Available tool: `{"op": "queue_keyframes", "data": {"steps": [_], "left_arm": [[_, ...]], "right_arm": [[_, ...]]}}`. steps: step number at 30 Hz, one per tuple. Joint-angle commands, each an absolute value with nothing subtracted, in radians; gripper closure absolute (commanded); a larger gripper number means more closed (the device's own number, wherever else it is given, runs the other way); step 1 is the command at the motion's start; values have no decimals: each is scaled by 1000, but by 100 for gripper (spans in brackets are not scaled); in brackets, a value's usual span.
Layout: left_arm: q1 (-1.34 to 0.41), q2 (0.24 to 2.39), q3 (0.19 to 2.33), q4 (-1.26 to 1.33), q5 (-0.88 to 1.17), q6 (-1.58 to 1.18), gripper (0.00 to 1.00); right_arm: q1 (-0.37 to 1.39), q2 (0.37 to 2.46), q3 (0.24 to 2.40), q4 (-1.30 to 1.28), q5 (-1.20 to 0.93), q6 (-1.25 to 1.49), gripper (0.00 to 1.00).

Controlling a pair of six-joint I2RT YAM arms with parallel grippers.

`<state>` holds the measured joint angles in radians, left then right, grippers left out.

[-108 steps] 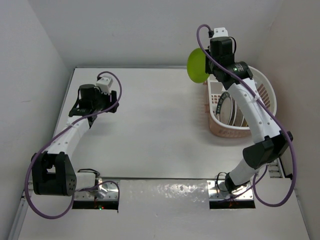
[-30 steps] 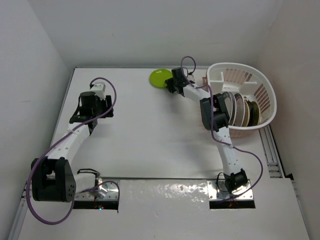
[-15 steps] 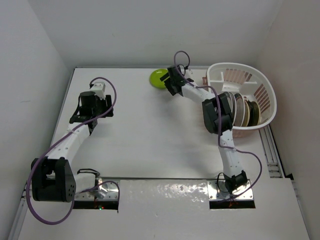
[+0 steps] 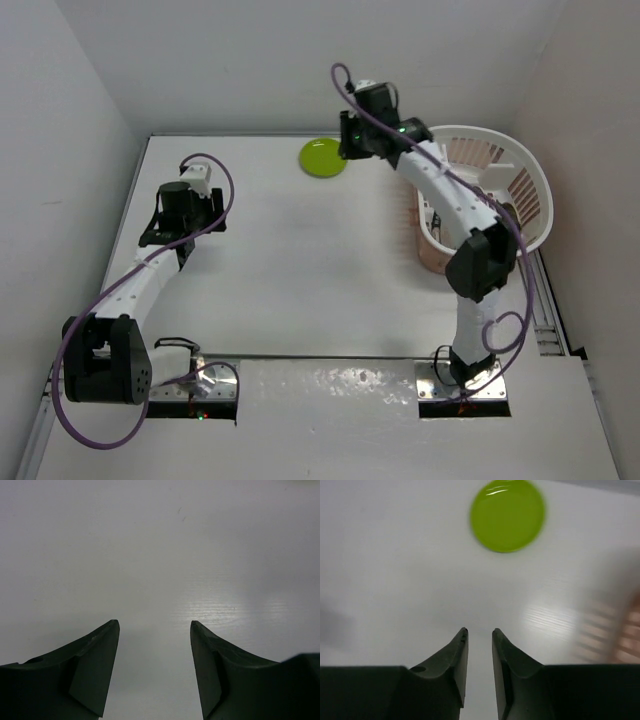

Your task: Unload the plates from the dish rack

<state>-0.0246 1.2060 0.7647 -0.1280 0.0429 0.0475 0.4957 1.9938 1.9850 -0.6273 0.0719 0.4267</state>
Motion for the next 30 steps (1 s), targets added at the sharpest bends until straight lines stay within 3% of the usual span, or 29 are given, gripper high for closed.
{"op": "queue_keyframes", "data": {"steps": [1, 6, 9, 15, 17, 22, 30], "left_arm": [[-29, 1183, 764, -45, 46, 72, 43], [-31, 1209, 765, -17, 63, 72, 43], [-32, 1218, 767, -17, 74, 71, 43], [-34, 1226, 764, -18, 84, 77, 43], [-34, 1226, 759, -18, 86, 74, 43], [-32, 1224, 756, -17, 84, 72, 43], [-34, 1224, 758, 6, 80, 77, 43]], "right_arm": [[398, 1872, 2074, -998, 229, 186, 74], [223, 1732, 1919, -1103, 323, 270, 83], [207, 1683, 1824, -1115, 547, 291, 77], [201, 1654, 1802, -1154, 736, 327, 64], [201, 1646, 1769, -1144, 710, 319, 64], [202, 1644, 1689, -1137, 632, 345, 76], [202, 1626, 1594, -1085, 580, 370, 76]]}}
